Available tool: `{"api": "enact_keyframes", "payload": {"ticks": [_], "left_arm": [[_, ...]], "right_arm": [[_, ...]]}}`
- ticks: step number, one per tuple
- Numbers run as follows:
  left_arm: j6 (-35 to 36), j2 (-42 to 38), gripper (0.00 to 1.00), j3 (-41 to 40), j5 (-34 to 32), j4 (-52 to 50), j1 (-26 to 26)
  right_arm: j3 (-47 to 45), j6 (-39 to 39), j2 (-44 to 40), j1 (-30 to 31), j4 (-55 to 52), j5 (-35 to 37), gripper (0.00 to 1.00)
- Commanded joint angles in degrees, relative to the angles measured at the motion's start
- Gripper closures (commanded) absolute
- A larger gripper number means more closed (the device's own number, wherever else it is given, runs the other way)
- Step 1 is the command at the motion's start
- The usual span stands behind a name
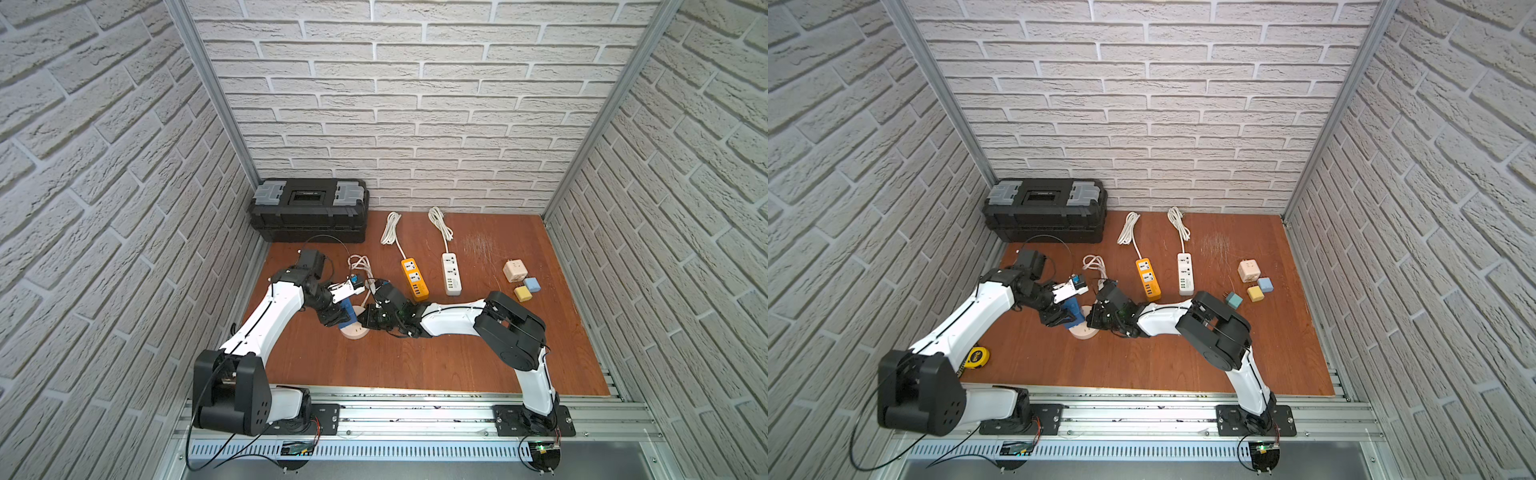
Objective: Pull the plug off the socket
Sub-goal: Remove the plug from the socket.
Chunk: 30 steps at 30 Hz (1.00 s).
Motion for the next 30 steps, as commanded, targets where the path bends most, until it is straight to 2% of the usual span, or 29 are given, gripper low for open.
{"api": "enact_keyframes", "payload": {"ticks": [1,6,11,15,22,30], "left_arm": [[-0.37,2.21,1.0,4.77,3.44,-1.53,3.03],[-0.42,9.63,1.0,12.25,12.68,-9.89,8.48],[0.3,14.61,1.0,17.24,17.36,-16.65,10.02],[-0.16,11.79,1.0,15.2,16.21,-13.94,9.26],[-0.56,2.05,1.0,6.54,5.97,-3.58,3.82],[-2.21,1.09,1.0,8.42,8.53,-6.86,4.48]], "right_arm": [[-4.35,2.9,5.21,-0.11,-17.89,5.36,0.97],[-4.47,2.88,5.14,-0.13,-17.87,5.36,0.98],[-4.36,2.77,5.12,-0.12,-18.07,5.45,0.97],[-4.44,2.84,5.19,-0.13,-18.08,5.69,0.97],[-4.49,2.88,5.28,-0.17,-18.1,5.67,0.97],[-4.11,1.51,4.79,-0.11,-16.92,5.04,0.97]]}}
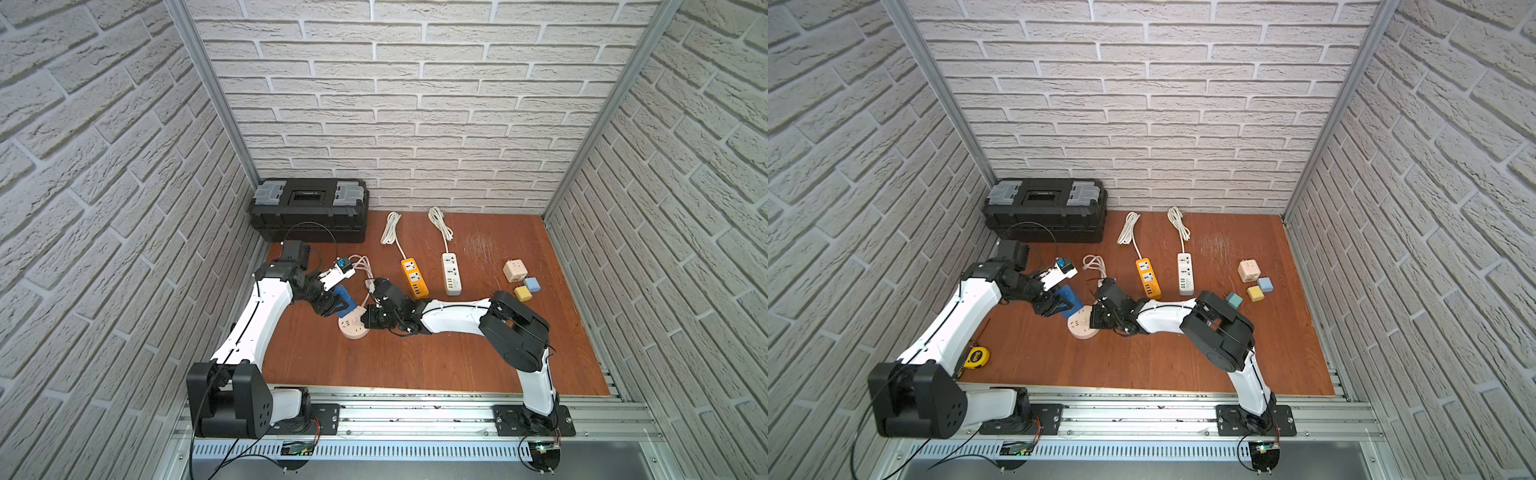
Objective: Pull the plug off the socket
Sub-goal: Remove the plug from the socket.
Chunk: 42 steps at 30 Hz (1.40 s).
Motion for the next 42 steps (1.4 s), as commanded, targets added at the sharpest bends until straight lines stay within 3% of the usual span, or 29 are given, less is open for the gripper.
{"api": "enact_keyframes", "payload": {"ticks": [1,10,19,23,28,32,36,42], "left_arm": [[-1.56,-0.5,1.0,1.81,2.18,-0.58,1.08],[-6.07,1.26,1.0,7.4,10.82,-5.56,6.03],[-10.86,1.68,1.0,12.2,18.71,-8.27,9.22],[-13.01,2.09,1.0,13.69,20.78,-8.66,9.76],[-16.43,3.35,1.0,15.3,23.69,-9.64,9.71],[-17.51,5.41,1.0,16.78,25.72,-11.45,8.62],[-15.29,8.11,1.0,18.49,27.76,-16.04,6.04],[-10.75,11.69,1.0,20.43,31.03,-23.45,1.5]], "right_arm": [[-3.67,1.08,4.59,-0.11,-16.75,4.39,0.97],[0.02,-6.55,0.07,-0.02,-16.33,4.02,0.97],[4.01,-18.37,-9.72,0.15,-14.68,2.41,0.84],[0.84,-22.93,-17.28,0.58,-12.99,4.67,0.74],[-7.04,-26.88,-28.07,0.68,-12.22,9.71,0.41],[-13.16,-31.28,-36.44,0.9,-12.47,12.39,0.27],[-15.23,-38.58,-42.87,2.88,-15.2,15.18,0.17],[-13.54,-46.67,-46.53,6.37,-22.09,17.5,0.13]]}}
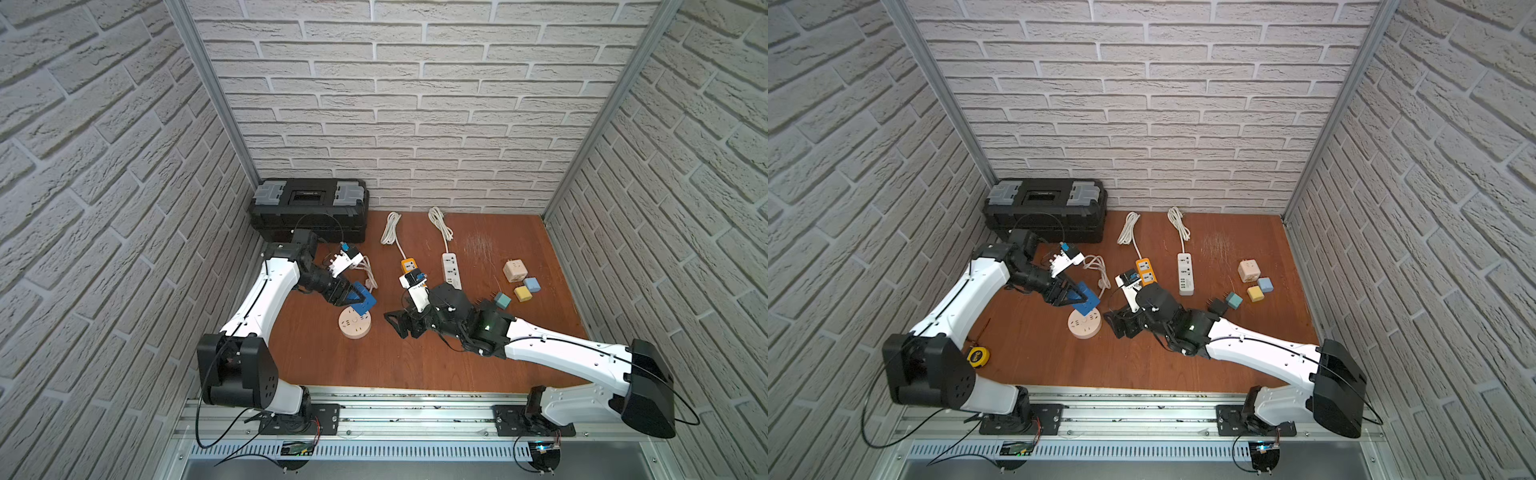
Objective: Pull the plug off the socket
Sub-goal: Remove the plug from the socket.
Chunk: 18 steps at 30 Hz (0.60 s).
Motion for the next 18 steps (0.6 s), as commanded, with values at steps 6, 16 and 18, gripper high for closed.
{"api": "enact_keyframes", "payload": {"ticks": [6,16,18], "left_arm": [[4.53,2.23,1.0,2.37,6.1,-7.82,-2.64],[9.52,4.61,1.0,3.61,9.9,-13.38,-3.17],[9.59,4.61,1.0,3.61,10.03,-13.39,-3.24]], "right_arm": [[2.79,-10.64,-1.6,5.85,-4.8,5.35,0.11],[12.89,-11.39,7.76,11.09,-10.08,16.73,0.11],[14.71,-10.35,9.97,11.2,-10.47,18.76,0.11]]}}
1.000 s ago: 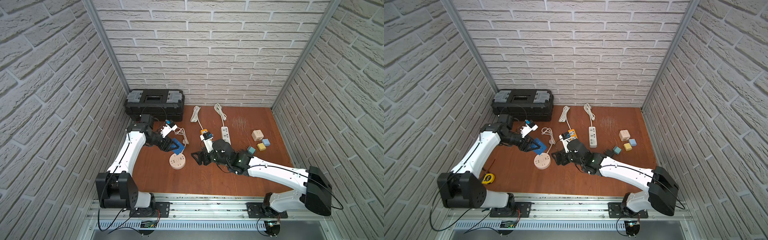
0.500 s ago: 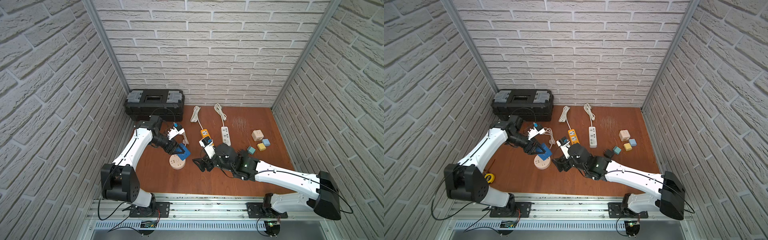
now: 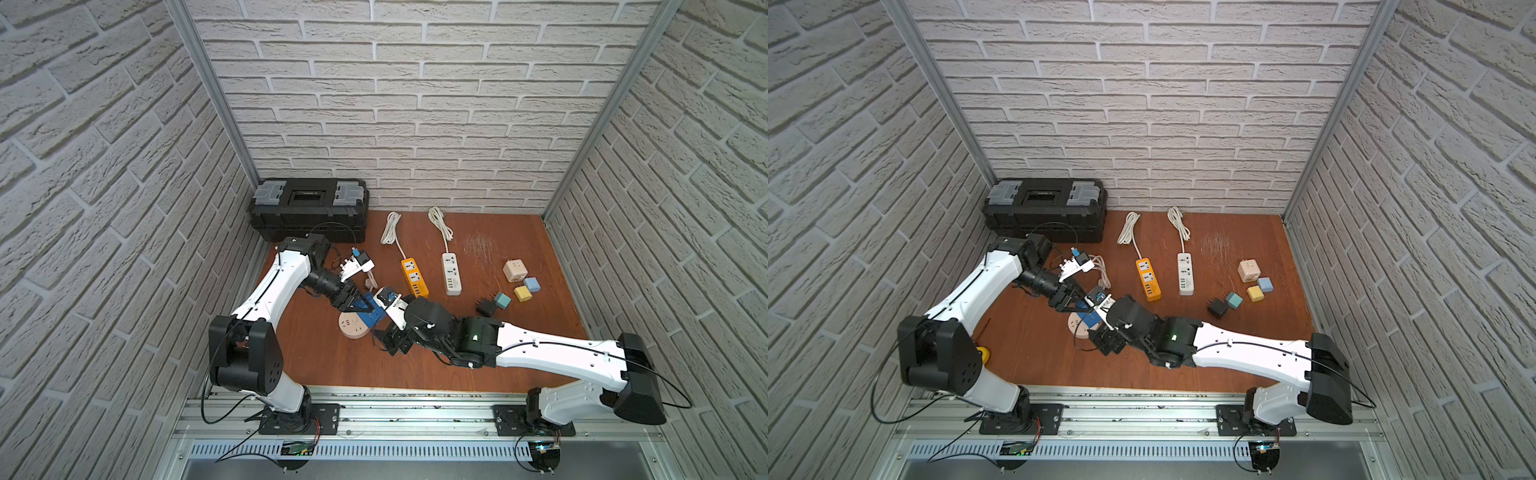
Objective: Pull the plug off the socket
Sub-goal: Remove the plug from the socket.
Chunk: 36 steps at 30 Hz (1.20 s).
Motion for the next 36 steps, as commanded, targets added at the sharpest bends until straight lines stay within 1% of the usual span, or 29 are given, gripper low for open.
{"api": "enact_keyframes", "payload": {"ticks": [1,11,17,19,23,25,28,29,32,33,34,35,36], "left_arm": [[2.0,0.19,1.0,1.27,3.24,-2.85,-0.44],[2.22,-0.07,1.0,1.18,3.88,-3.16,-0.61],[2.48,0.08,1.0,1.18,4.32,-3.56,-0.79],[2.57,0.02,1.0,1.14,4.25,-3.6,-0.79],[2.76,-0.22,1.0,0.92,4.38,-3.65,-0.79],[2.84,-0.29,1.0,0.83,4.49,-3.65,-0.79],[2.86,-0.22,1.0,0.74,4.42,-3.64,-0.79],[2.87,-0.12,0.97,0.74,4.43,-3.56,-0.78],[2.68,-0.33,0.79,0.64,4.47,-3.26,-0.74],[2.61,-0.46,0.74,0.57,4.45,-3.08,-0.79],[2.48,-0.66,0.67,0.56,4.24,-2.82,-0.79],[1.98,-0.89,0.56,0.48,4.01,-2.32,-0.79],[1.65,-1.22,0.36,0.43,3.69,-1.8,-0.79]], "right_arm": [[3.06,0.74,2.96,0.64,-1.14,5.61,0.11],[8.2,2.28,10.75,0.69,-1.25,8.01,0.1],[9.95,2.46,13.46,0.8,-1.08,10.33,0.14],[9.88,2.63,13.49,0.81,-0.76,10.82,0.2],[8.79,2.81,12.95,0.84,0.75,10.99,0.35],[8.52,2.81,12.77,0.84,0.94,10.94,0.47],[7.92,2.63,12.21,0.82,1.74,10.55,0.6],[7.73,2.63,12.03,0.81,1.82,10.6,0.66],[7.18,2.63,11.33,0.85,2.06,10.76,0.85],[6.96,2.68,11.05,0.81,2.17,10.76,0.9],[6.57,2.72,10.7,0.85,2.31,10.77,0.95],[6.43,2.72,10.45,0.81,2.24,10.76,0.97],[6.31,2.72,10.25,0.79,2.06,10.85,0.97]]}}
